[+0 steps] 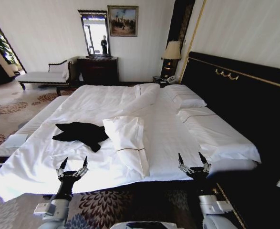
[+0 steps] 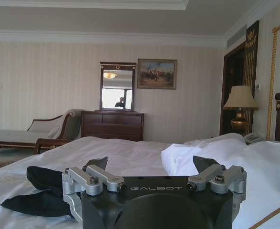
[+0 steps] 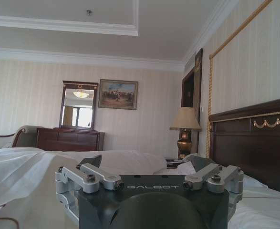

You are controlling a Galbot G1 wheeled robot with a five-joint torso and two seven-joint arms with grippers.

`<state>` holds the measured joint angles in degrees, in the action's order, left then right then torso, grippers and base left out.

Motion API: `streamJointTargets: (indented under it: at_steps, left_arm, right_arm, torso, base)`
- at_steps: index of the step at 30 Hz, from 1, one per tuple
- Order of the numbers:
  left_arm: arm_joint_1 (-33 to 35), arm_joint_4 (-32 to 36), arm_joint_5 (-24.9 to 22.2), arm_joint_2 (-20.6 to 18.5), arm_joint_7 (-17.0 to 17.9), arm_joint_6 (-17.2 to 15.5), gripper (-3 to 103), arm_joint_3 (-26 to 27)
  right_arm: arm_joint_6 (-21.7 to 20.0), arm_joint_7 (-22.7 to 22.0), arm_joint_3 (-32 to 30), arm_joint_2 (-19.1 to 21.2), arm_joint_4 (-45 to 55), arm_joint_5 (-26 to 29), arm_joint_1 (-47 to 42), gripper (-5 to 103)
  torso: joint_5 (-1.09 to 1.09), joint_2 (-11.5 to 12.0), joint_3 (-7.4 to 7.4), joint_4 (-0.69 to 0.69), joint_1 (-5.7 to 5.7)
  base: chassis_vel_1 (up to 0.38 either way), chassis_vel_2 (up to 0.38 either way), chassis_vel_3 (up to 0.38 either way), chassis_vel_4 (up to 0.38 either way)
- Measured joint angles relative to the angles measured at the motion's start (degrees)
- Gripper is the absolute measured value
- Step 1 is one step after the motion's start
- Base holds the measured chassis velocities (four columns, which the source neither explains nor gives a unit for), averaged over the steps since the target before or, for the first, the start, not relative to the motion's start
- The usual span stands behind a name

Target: Fold the clothes on the bed.

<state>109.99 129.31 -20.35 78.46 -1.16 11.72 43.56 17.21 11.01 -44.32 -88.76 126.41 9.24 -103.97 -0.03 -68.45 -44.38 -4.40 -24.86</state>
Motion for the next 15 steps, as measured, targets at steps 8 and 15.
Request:
streamJointTargets:
  at_steps: [8, 15]
  left_arm:
    - [0.64, -1.97, -0.03, 0.28, -0.06, 1.51, 100, 1.06]
    - [1.25, -2.58, -0.09, 0.54, -0.11, 2.1, 100, 2.03]
  right_arm:
    - [-0.51, -1.68, 3.2, 2.17, -1.02, 10.36, 1.43, 100]
    - [-4.87, -5.24, 9.81, 8.86, -1.69, 29.54, 6.68, 100]
  torso:
    - [-0.01, 0.02, -0.01, 0.0, -0.02]
    - [-0.03, 0.04, -0.03, -0.01, -0.1]
  base:
    - [-0.247, 0.169, 0.211, -0.174]
    - [-0.064, 0.126, 0.083, -0.084]
